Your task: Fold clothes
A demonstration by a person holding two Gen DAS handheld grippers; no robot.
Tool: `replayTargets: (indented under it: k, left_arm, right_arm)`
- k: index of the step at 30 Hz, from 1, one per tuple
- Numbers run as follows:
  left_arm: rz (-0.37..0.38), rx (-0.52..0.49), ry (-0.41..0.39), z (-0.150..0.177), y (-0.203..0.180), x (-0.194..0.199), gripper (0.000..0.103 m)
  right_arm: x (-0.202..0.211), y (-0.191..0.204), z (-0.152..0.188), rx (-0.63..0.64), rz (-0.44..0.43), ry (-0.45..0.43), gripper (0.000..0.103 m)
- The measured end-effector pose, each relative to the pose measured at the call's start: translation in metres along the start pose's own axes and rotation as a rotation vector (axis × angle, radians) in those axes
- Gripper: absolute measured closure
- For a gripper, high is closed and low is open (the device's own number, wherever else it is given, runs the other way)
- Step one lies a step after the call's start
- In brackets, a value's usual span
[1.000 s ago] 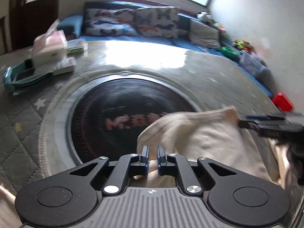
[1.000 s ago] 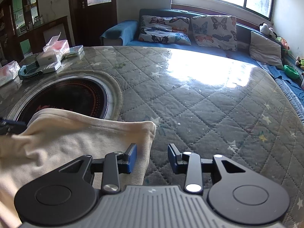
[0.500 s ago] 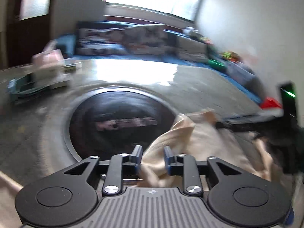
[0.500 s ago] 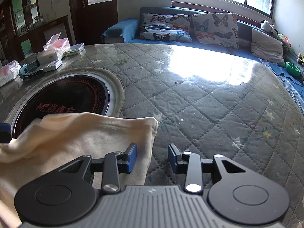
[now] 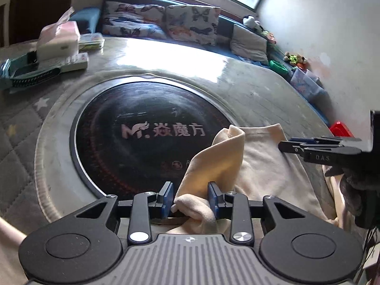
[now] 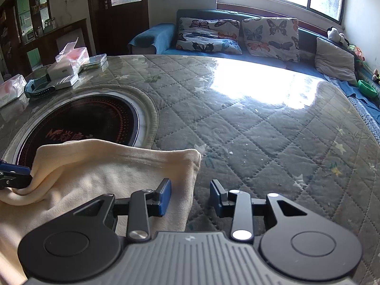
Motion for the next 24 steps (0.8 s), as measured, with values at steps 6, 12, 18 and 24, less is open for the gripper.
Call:
replayTargets:
  k: [6,12,18,24]
  left_arm:
    - [-0.154,-0.118,-0.08,0.002,-0.016,0.006,0.094]
    - [-0.438,-0.162,-0.214,-0.006,-0.008,0.025,0.093]
    - [-0.367,-0.022,-0.154,-0.007,0.028,0.032,0.074]
    - [-0.31,0.04,-0.098,-0.001,0.043,0.032,0.057]
  right_arm:
    - [0.0,0.003,-0.001,0.009,-0.006,0.002,0.084]
    - [0.008,0.009,-0.008,0.01,0.015,-0.049,0.095]
    - [0.005,0.002,-0.008,-0.007,-0.03,-0.013,0.078]
    - [0.006,0.0,-0.009,-0.024,-0.049,-0.023,0.077]
Point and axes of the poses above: each gripper's, at about its wrist camera, not at the fingertips, and x roughly against the way its jaws point, y to its left, z to its underside, the point moved 3 cm from there along -x, roughly the way its jaws point, and after that the axes turned 14 degrees about y, right-handed, at the moved point
